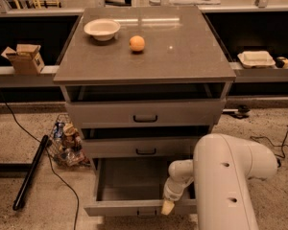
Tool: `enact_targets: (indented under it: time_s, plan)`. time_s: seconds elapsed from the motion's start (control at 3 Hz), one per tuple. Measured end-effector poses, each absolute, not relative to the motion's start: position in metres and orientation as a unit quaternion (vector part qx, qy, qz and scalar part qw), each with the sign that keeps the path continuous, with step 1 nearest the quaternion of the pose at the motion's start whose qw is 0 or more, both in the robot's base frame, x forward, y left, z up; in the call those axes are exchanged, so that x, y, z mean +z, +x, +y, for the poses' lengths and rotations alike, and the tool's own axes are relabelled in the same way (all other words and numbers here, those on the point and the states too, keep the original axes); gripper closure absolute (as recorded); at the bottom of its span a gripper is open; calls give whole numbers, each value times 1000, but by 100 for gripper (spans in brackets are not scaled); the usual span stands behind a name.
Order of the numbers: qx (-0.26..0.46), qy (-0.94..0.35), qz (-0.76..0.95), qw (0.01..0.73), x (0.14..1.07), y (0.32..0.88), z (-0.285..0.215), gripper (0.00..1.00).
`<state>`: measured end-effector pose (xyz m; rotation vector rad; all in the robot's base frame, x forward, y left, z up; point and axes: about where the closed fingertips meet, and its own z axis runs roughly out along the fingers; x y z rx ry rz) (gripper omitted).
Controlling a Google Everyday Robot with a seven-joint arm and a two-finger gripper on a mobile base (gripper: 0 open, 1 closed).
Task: Open bottom drawer
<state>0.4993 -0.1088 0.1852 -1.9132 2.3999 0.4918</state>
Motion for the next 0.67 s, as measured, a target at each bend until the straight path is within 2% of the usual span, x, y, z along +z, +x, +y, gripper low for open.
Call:
enact_targets:
  time_s: [0.33,0.67]
  plan:
    - [154,-612,776,15,194,492,-114,0]
    - [135,-599,788,35,228,486,-131,0]
